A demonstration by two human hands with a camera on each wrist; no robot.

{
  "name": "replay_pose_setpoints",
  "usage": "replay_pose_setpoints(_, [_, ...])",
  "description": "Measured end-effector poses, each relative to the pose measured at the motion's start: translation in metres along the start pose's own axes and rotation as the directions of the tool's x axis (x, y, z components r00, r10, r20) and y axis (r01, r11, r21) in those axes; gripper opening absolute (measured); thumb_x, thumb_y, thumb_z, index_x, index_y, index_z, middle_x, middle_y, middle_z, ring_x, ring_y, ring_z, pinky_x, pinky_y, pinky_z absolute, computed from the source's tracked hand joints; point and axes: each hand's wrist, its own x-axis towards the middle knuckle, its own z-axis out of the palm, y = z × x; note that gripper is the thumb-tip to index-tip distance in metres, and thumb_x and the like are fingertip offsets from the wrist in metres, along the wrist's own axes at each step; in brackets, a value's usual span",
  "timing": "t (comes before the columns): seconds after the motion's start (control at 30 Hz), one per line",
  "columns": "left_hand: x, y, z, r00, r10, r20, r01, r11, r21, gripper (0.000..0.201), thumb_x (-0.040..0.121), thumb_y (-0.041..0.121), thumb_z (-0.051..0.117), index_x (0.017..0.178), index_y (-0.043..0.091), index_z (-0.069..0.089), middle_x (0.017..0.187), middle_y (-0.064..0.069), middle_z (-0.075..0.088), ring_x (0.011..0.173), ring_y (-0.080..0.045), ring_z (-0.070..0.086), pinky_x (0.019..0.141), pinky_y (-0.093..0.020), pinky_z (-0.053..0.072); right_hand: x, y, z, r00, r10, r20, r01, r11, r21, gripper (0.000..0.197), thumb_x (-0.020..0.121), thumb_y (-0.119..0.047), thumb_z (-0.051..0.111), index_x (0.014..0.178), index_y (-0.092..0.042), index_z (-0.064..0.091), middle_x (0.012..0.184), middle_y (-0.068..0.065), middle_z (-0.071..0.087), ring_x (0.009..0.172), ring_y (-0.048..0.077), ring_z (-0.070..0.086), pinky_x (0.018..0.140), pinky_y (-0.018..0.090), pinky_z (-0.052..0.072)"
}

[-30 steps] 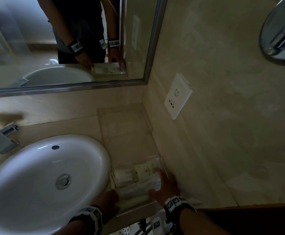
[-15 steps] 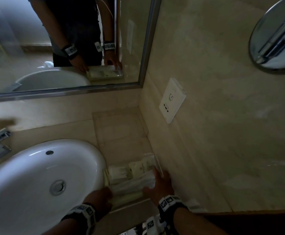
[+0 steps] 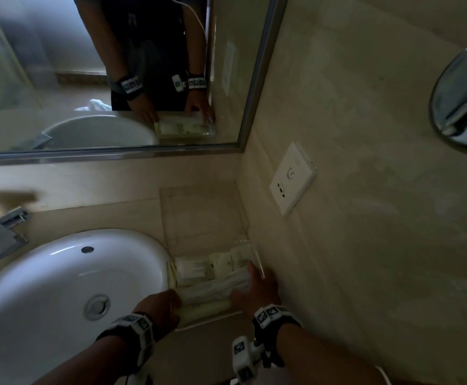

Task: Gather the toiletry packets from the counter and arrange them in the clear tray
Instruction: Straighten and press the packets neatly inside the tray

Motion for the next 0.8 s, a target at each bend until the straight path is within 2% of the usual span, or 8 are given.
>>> replay_pose_setpoints(0.17, [0.014,0.002,-0.012,1.000,-0.012,0.010,0.012,1.000,-0.005,0.037,0.081,0.036,0.062,0.117,0.034,0.053,0.122,0.000,0.059,0.111,-0.021,0.058,0.087,-0.027,0.046,0.021,-0.010,-0.006,1.000,0.006,0.028,-0.005,1.000,-0.017,0.102,0.069,-0.070,0.058,0.153,-0.047,0.007,0.163,0.005,0.000,0.148,0.037,0.014,0.115,0.049,0.032])
replay_pose_setpoints(0.4, [0.035,-0.002,-0.028,1.000,-0.014,0.023,0.014,1.000,-0.008,0.035,0.080,0.035,0.063,0.114,0.033,0.054,0.119,0.001,0.060,0.109,-0.020,0.059,0.087,-0.028,0.048,0.043,-0.020,-0.010,0.998,-0.003,0.058,0.001,1.000,0.027,0.106,0.060,-0.072,0.056,0.152,-0.049,0.008,0.163,0.001,0.003,0.146,0.035,0.023,0.110,0.047,0.041])
replay_pose_setpoints(0.57, [0.048,-0.003,-0.030,0.998,-0.020,0.054,0.021,1.000,-0.013,0.035,0.082,0.033,0.062,0.116,0.031,0.054,0.118,0.001,0.058,0.109,-0.021,0.058,0.088,-0.029,0.047,0.050,-0.022,-0.010,0.997,0.020,0.075,-0.020,1.000,0.005,0.098,0.071,-0.066,0.059,0.154,-0.045,0.011,0.163,0.005,0.004,0.147,0.036,0.020,0.112,0.047,0.038])
replay_pose_setpoints(0.8, [0.059,-0.001,-0.040,0.998,-0.028,0.049,0.030,0.999,-0.035,0.034,0.082,0.033,0.063,0.115,0.033,0.054,0.121,0.001,0.057,0.109,-0.021,0.058,0.092,-0.030,0.049,0.062,-0.025,-0.005,0.998,0.020,0.062,-0.019,1.000,-0.022,0.094,0.076,-0.065,0.058,0.154,-0.039,0.014,0.162,0.008,0.007,0.147,0.036,0.017,0.112,0.048,0.037])
